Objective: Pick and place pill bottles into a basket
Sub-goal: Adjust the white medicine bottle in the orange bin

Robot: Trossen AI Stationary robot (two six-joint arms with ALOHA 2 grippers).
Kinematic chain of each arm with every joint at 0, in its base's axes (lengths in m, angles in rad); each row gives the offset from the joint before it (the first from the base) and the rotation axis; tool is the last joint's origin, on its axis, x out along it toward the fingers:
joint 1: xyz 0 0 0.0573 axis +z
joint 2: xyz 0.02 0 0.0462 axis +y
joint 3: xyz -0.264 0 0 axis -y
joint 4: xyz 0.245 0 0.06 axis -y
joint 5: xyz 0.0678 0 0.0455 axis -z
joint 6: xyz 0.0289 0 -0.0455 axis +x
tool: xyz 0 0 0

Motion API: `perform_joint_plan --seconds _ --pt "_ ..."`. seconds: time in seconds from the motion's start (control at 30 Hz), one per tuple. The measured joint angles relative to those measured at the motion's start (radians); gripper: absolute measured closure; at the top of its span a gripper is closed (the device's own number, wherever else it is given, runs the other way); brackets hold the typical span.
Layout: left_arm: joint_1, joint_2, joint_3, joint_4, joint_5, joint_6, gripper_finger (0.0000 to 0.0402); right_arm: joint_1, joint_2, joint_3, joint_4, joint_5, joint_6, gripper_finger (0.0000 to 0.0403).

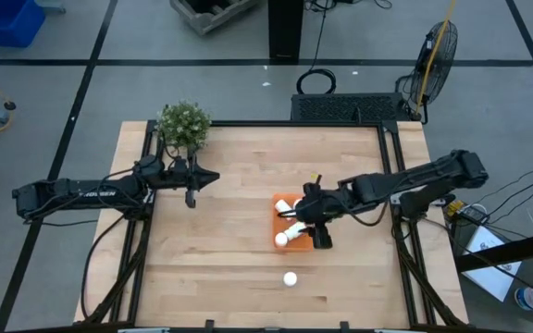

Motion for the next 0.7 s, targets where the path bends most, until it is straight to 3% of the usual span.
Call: perform_joint_plan --seconds 0.33,0.7 --pt "0.000 0.000 0.000 -0.008 0.000 -0.057 0.0357 -0.031 0.151 -0.015 -0.078 -0.053 -0.198 0.0202" --pt "0.000 0.000 0.000 -0.060 -0.019 -0.065 0.0357 -0.023 0.283 -0.015 0.009 -0.048 -0.350 0.0204"
